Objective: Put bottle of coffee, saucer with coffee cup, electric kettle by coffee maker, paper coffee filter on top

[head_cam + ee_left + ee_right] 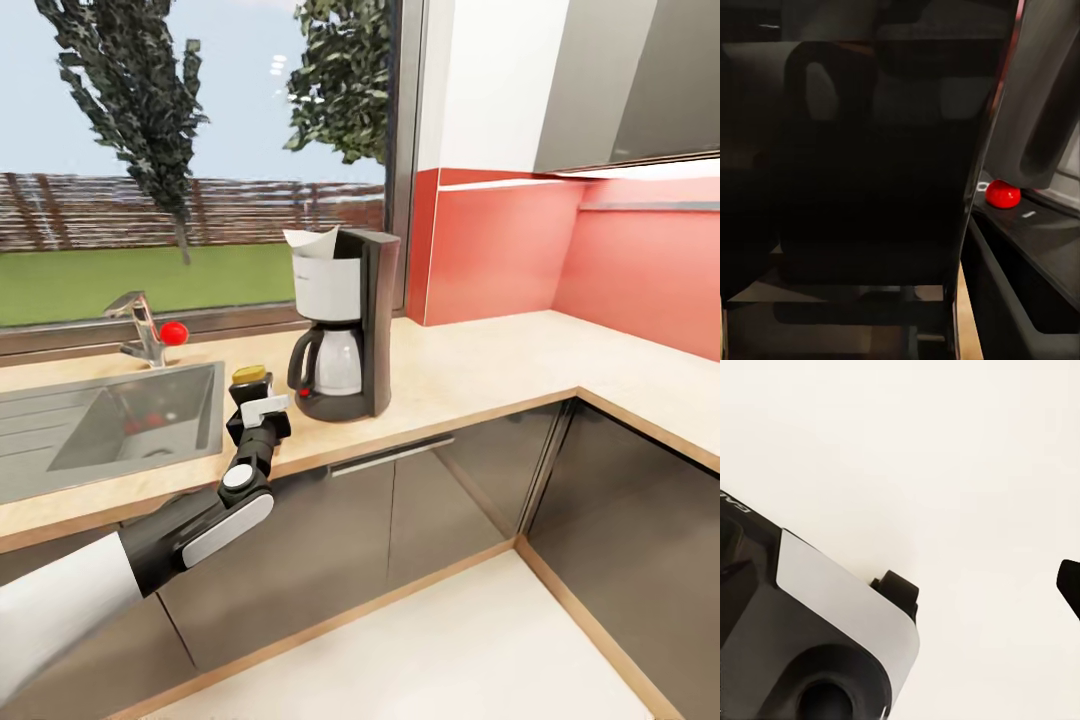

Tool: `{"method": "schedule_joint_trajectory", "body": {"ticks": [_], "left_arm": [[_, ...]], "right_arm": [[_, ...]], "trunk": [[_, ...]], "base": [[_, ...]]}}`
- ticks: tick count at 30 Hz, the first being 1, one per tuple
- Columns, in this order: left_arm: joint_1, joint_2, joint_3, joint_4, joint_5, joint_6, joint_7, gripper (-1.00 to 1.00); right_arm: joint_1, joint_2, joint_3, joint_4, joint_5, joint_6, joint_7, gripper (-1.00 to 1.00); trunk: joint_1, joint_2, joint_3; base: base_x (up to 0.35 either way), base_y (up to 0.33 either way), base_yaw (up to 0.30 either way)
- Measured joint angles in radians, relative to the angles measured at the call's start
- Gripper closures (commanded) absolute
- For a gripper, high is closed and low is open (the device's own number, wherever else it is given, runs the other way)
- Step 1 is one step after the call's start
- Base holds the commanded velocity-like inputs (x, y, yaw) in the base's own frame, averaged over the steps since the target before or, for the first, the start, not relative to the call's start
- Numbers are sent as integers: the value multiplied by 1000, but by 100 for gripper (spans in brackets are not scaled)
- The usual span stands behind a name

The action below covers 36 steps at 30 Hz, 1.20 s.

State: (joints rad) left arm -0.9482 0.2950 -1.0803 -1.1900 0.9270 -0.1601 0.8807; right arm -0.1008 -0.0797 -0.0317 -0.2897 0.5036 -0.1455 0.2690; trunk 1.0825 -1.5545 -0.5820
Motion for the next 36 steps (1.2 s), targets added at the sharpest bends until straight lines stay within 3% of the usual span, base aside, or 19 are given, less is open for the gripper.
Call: {"method": "schedule_joint_trajectory", "body": {"ticks": [5, 10, 21, 22, 23, 36], "left_arm": [[-1, 0, 0, -4, -16, -1, 0, 100], [0, 0, -15, 0, -54, -2, 0, 100], [0, 0, -19, 0, -60, -3, 1, 100], [0, 0, -19, 0, -60, -3, 1, -100], [1, 0, -20, 1, 6, 1, -1, -100], [1, 0, -22, 16, 8, 2, -6, -100]], "right_arm": [[0, 0, 0, 0, 0, 0, 0, -100], [0, 0, 0, 0, 0, 0, 0, -100], [0, 0, 0, 0, 0, 0, 0, -100], [0, 0, 0, 0, 0, 0, 0, -100], [0, 0, 0, 0, 0, 0, 0, -100], [0, 0, 0, 0, 0, 0, 0, -100]], "trunk": [[0, 0, -7], [0, 0, -14], [0, 0, -15], [0, 0, -15], [0, 0, -15], [0, 0, -15]], "base": [[0, 0, 0], [0, 0, 0], [0, 0, 0], [0, 0, 0], [0, 0, 0], [0, 0, 0]]}}
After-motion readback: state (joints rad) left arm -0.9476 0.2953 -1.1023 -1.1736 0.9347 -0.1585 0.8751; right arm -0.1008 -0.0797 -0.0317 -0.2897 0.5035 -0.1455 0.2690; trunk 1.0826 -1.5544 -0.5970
